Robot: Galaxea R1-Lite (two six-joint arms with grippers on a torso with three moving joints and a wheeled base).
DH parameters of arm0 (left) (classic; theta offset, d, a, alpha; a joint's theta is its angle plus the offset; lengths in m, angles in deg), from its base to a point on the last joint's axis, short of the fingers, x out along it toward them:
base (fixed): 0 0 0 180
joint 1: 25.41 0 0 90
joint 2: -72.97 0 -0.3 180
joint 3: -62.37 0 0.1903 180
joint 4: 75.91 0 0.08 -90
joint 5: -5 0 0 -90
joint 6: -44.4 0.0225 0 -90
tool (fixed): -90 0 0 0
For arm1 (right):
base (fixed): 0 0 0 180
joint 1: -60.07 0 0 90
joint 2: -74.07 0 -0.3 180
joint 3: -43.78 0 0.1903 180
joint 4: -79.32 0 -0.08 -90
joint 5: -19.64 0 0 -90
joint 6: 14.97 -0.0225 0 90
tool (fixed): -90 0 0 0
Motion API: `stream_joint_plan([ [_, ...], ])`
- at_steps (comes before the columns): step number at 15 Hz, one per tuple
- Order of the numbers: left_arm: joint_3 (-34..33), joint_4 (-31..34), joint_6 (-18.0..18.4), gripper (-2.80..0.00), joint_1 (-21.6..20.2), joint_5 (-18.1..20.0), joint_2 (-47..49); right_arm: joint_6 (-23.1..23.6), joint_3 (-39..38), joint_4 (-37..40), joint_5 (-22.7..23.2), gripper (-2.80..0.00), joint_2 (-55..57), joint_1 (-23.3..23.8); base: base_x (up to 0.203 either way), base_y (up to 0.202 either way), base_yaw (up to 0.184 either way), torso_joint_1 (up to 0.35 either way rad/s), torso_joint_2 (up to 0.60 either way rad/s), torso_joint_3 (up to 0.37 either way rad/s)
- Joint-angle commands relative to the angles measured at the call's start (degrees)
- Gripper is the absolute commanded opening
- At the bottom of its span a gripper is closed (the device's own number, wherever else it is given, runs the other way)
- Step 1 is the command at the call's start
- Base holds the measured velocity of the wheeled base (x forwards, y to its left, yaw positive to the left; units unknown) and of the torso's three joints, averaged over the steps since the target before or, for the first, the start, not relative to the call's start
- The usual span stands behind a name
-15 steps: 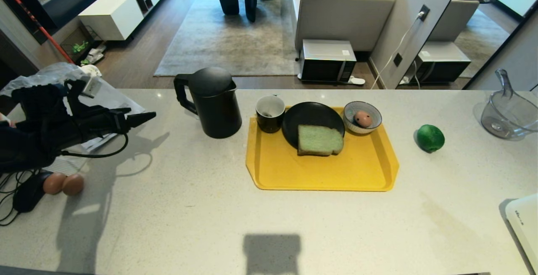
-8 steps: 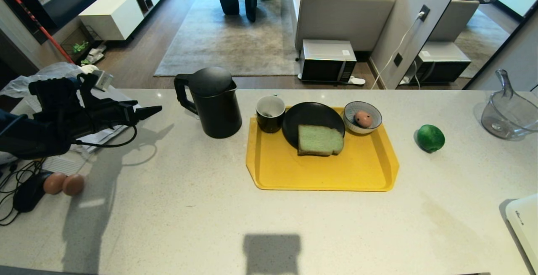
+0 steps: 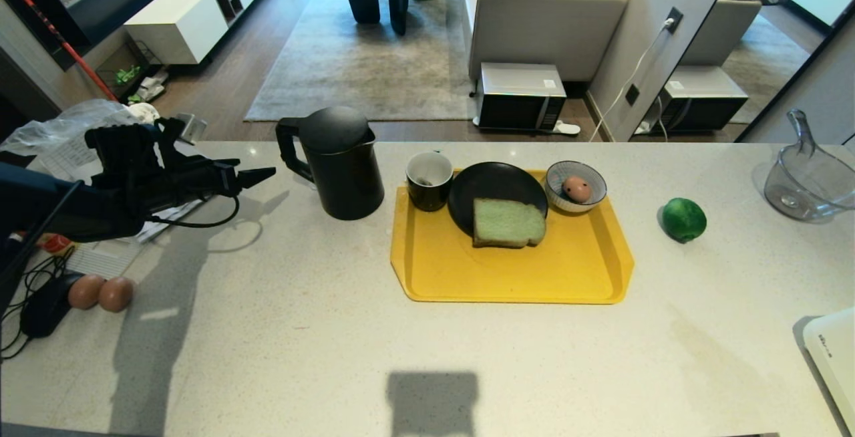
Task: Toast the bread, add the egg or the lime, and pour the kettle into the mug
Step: Pick up the kettle
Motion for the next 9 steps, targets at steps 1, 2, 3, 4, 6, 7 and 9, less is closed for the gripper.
stream_joint_plan([
  [1, 2.74, 0.77, 0.01, 0.00, 0.40, 0.17, 2.00, 0.03, 0.00, -0.01, 0.05, -2.80, 0.05, -0.02, 0.000, 0.000, 0.000, 0.000, 0.00, 0.000],
  [2, 3.18, 0.94, -0.08, 0.00, 0.84, 0.09, 2.06, 0.03, 0.00, -0.01, 0.05, -2.80, 0.05, -0.02, 0.000, 0.000, 0.000, 0.000, 0.00, 0.000],
  [3, 3.30, 1.02, -0.05, 0.00, 1.05, 0.09, 2.18, 0.03, 0.00, -0.01, 0.05, -2.80, 0.05, -0.02, 0.000, 0.000, 0.000, 0.000, 0.00, 0.000],
  [4, 3.82, 1.02, -0.07, 0.00, 1.33, 0.09, 2.48, 0.03, 0.00, -0.01, 0.05, -2.80, 0.05, -0.02, 0.000, 0.000, 0.000, 0.000, 0.00, 0.000],
  [6, 6.07, 1.10, -0.08, 0.00, 2.07, 0.09, 3.52, 0.03, 0.00, -0.01, 0.05, -2.80, 0.05, -0.02, 0.000, 0.000, 0.000, 0.000, 0.00, 0.000],
  [7, 6.93, 1.08, -0.08, 0.00, 2.59, 0.09, 3.96, 0.03, 0.00, -0.01, 0.05, -2.80, 0.05, -0.02, 0.000, 0.000, 0.000, 0.000, 0.00, 0.000],
  [9, 9.00, 1.10, -0.08, 0.00, 3.24, 0.09, 4.55, 0.03, 0.00, -0.01, 0.05, -2.80, 0.05, -0.02, 0.000, 0.000, 0.000, 0.000, 0.00, 0.000],
])
